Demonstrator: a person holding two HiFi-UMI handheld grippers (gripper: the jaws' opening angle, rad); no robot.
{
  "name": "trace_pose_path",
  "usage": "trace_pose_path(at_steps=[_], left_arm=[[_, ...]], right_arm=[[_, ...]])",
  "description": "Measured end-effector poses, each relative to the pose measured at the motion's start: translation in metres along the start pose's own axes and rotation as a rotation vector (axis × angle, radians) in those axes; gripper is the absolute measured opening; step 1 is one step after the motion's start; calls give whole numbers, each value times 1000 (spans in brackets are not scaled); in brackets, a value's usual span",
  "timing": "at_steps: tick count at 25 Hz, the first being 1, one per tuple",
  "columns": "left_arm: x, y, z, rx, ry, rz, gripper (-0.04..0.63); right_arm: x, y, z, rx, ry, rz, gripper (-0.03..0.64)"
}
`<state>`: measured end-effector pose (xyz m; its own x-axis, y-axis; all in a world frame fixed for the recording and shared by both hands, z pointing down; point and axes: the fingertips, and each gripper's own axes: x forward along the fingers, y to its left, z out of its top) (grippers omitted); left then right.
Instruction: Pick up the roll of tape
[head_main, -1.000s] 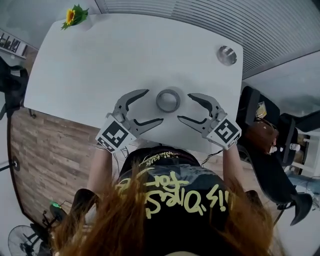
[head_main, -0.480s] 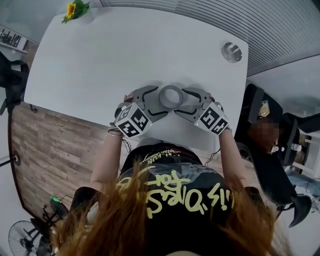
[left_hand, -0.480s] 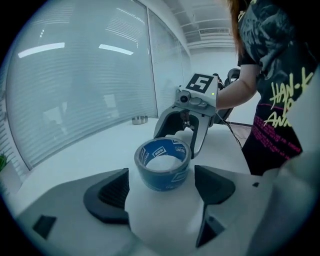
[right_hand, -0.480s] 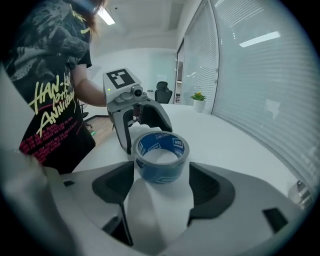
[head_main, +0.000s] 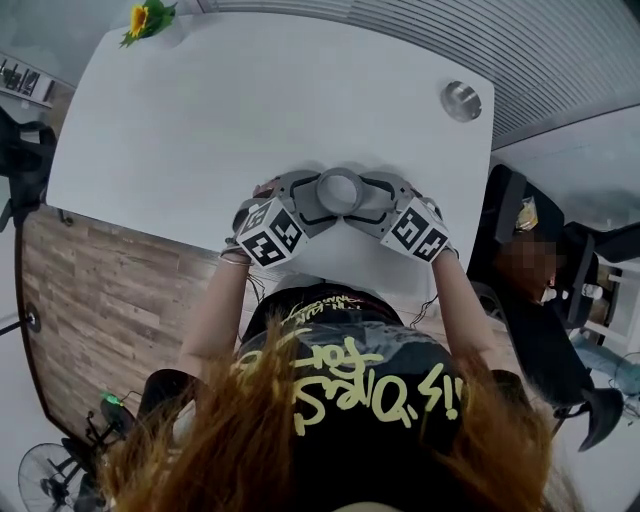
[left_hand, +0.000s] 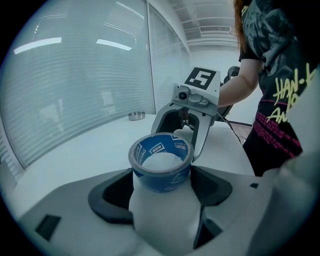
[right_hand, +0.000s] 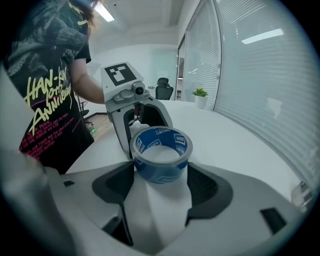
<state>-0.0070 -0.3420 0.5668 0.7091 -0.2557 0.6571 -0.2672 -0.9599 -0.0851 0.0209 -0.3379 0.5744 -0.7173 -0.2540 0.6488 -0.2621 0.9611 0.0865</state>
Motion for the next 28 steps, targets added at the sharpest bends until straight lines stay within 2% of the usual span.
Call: trace_pose_path(at_steps=[7,14,21,28], left_arm=[[-10,8,11,-16,-38,16,353],[-56,21,59,36,-119,48,351],[-101,27,106,97,-146,78,347],[-133,20,133,61,-226,73,347]], right_arm=[[-8,-5,19,-29,-49,-20,325],[-45,-14,76,-70,-193,-43,325],[-85,-19,125,-49,-293,-56,325],[-115,-12,162,-76,-365,-63,325]])
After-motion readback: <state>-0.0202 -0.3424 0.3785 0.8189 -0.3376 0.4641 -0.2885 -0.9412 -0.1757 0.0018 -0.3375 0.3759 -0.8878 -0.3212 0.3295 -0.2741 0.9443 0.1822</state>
